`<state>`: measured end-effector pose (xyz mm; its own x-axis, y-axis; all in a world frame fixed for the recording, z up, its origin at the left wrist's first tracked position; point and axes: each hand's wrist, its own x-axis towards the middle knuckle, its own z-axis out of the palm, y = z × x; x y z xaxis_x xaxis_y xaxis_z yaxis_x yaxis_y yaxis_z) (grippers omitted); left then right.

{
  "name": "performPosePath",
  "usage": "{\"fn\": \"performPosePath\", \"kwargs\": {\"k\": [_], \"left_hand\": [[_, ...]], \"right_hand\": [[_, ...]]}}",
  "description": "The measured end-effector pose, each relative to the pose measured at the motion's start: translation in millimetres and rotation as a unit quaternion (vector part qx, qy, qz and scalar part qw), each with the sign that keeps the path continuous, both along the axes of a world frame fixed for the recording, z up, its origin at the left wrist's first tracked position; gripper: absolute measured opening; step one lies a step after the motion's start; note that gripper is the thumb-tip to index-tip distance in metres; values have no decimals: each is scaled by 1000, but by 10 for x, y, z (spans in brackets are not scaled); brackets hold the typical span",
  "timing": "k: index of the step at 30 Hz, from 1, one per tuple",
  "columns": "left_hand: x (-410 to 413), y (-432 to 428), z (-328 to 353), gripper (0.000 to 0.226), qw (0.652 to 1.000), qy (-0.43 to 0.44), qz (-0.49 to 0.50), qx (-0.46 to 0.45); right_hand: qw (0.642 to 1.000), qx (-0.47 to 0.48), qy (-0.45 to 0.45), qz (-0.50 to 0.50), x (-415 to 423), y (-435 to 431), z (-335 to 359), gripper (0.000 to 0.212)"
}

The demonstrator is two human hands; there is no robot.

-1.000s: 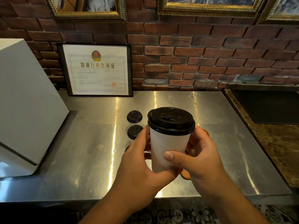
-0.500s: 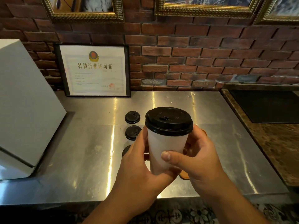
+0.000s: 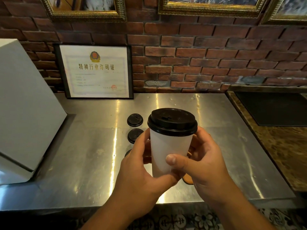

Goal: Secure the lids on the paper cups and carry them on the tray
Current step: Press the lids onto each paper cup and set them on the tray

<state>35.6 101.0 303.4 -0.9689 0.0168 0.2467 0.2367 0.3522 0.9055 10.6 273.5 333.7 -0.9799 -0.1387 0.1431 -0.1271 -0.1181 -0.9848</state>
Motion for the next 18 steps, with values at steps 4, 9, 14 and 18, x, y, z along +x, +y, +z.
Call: {"fn": "performPosePath", "kwargs": {"k": [4, 9, 14, 18], "left_hand": [[-31, -8, 14, 98, 1000, 7, 1, 3], [-60, -13, 28, 96, 1000, -1, -15, 5], [-92, -33, 5, 93, 1000, -15, -13, 19], [-115, -13, 16, 89, 999, -22, -15, 33]], "right_hand": [[1000, -3, 0, 8, -16, -5, 14, 76], [1000, -2, -2, 10, -23, 31, 42, 76], [1000, 4, 6, 2, -31, 39, 63, 79], [1000, 4, 4, -3, -26, 25, 40, 80]]}}
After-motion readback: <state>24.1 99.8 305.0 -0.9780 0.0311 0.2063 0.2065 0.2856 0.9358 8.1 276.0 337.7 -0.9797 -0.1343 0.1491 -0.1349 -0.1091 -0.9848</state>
